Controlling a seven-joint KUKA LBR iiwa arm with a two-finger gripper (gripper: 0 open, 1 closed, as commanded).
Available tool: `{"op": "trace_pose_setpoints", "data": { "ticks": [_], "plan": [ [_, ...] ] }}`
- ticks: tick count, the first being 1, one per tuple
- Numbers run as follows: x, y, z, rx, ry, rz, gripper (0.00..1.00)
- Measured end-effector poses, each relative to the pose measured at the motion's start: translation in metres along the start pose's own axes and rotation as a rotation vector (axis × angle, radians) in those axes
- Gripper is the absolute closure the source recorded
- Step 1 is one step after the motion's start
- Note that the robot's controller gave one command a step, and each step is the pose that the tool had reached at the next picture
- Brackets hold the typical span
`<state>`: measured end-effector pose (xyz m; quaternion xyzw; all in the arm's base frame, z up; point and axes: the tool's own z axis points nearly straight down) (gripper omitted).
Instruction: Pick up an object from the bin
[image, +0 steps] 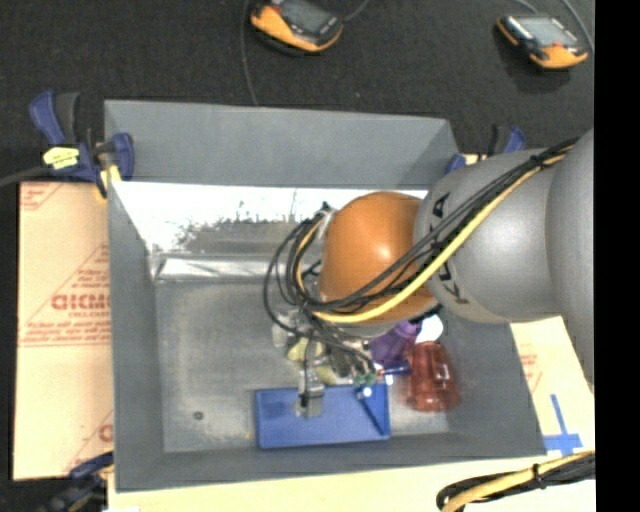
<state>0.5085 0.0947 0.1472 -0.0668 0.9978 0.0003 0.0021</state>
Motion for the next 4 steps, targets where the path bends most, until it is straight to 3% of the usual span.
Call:
{"op": "trace_pose_setpoints", "data": {
  "ticks": [1, 2, 3, 4],
  "plan": [
    [0.039, -0.020, -0.008, 0.001, -0.008, -0.097, 0.00],
    [0.036, -0.007, 0.028, 0.000, 0.000, -0.273, 0.00],
    [0.034, -0.001, 0.064, 0.000, -0.017, 0.027, 0.00],
    [0.028, -0.016, 0.073, -0.002, -0.021, -0.161, 1.00]
  ]
}}
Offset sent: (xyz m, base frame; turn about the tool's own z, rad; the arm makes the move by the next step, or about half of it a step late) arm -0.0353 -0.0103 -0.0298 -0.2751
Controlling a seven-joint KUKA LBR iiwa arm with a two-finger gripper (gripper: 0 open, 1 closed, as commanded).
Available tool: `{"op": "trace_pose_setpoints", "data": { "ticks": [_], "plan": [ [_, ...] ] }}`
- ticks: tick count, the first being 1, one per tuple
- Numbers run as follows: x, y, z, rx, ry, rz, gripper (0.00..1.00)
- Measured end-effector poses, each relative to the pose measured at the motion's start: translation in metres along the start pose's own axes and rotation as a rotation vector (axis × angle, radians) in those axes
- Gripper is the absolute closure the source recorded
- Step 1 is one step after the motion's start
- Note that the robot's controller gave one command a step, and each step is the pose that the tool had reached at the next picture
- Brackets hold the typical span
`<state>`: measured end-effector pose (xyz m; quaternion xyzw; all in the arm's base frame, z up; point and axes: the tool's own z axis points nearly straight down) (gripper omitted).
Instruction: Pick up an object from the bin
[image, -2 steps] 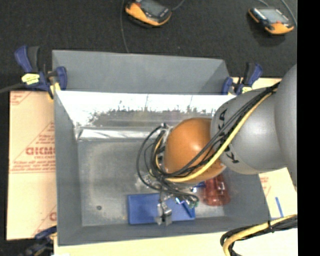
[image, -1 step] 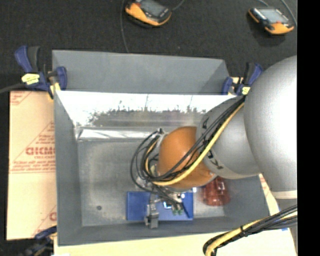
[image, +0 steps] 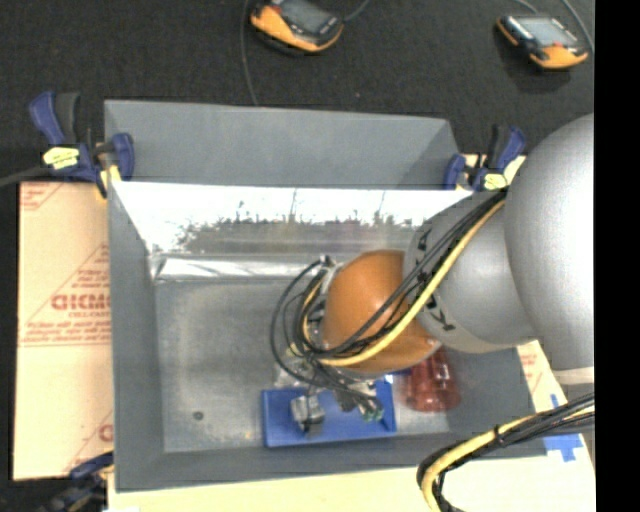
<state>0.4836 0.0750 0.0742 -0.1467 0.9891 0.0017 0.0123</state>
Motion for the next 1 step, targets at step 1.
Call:
{"op": "trace_pose_setpoints", "data": {
  "ticks": [1],
  "plan": [
    [-0.0001, 0.0000, 0.0000, 0.000, 0.000, 0.000, 1.00]
  ]
}}
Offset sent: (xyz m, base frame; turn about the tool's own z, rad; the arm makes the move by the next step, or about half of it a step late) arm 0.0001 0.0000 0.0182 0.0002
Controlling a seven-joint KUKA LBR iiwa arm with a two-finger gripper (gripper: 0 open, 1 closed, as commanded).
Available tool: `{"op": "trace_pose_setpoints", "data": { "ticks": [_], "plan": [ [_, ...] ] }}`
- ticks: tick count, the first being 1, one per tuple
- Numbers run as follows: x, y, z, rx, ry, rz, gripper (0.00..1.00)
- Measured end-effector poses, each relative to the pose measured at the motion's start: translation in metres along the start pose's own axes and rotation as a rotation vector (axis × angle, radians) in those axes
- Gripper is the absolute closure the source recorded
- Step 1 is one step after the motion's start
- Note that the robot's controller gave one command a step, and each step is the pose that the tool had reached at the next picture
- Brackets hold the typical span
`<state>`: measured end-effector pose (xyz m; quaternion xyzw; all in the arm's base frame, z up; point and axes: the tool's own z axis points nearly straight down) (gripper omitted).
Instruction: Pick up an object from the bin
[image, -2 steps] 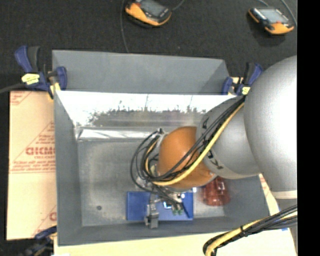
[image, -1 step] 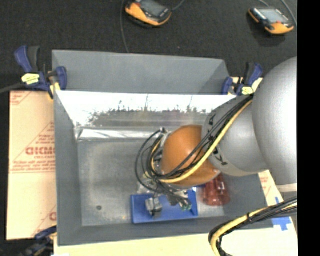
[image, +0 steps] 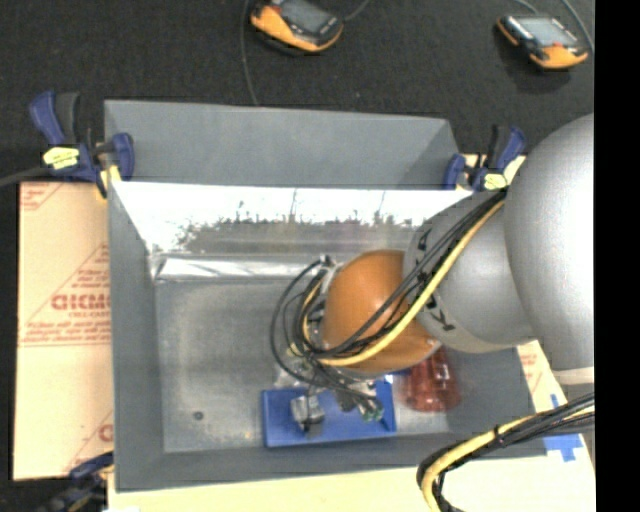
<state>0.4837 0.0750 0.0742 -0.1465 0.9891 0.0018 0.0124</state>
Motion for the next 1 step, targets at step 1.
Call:
{"op": "trace_pose_setpoints", "data": {
  "ticks": [1],
  "plan": [
    [-0.0014, -0.0002, -0.0084, 0.000, -0.007, 0.002, 1.00]
  ]
}}
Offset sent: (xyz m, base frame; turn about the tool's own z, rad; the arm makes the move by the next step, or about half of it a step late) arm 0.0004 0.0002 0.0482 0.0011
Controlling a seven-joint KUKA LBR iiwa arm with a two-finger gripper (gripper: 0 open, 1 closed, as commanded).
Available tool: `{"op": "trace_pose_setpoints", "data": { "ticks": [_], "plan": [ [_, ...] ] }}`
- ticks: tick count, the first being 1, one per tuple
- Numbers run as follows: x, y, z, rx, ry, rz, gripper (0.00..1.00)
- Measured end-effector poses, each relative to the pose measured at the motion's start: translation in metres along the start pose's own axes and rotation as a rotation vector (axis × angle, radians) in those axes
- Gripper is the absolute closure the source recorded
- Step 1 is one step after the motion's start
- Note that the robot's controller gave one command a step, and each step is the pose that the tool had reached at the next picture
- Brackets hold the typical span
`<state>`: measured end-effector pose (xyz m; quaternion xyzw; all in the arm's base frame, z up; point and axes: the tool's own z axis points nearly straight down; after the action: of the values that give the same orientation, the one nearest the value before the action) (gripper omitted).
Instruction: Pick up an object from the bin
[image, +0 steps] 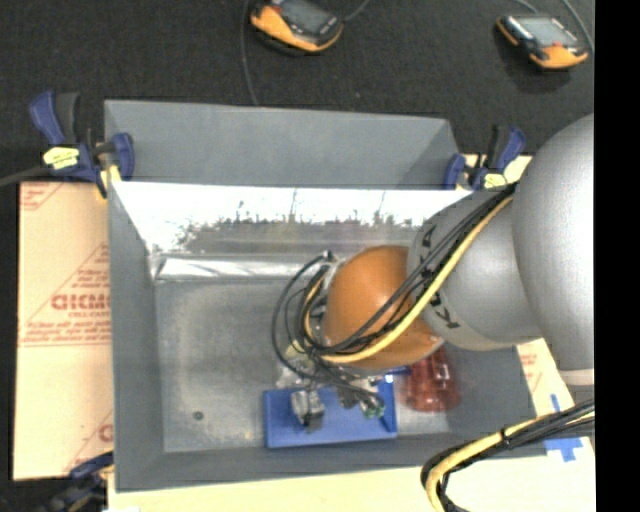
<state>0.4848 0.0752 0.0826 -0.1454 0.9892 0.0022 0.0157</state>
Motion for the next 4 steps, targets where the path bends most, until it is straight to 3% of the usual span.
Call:
{"op": "trace_pose_setpoints", "data": {
  "ticks": [1, 4],
  "plan": [
    [0.001, 0.000, -0.020, 0.000, 0.007, 0.001, 1.00],
    [-0.001, -0.002, -0.063, 0.001, 0.004, 0.007, 1.00]
  ]
}}
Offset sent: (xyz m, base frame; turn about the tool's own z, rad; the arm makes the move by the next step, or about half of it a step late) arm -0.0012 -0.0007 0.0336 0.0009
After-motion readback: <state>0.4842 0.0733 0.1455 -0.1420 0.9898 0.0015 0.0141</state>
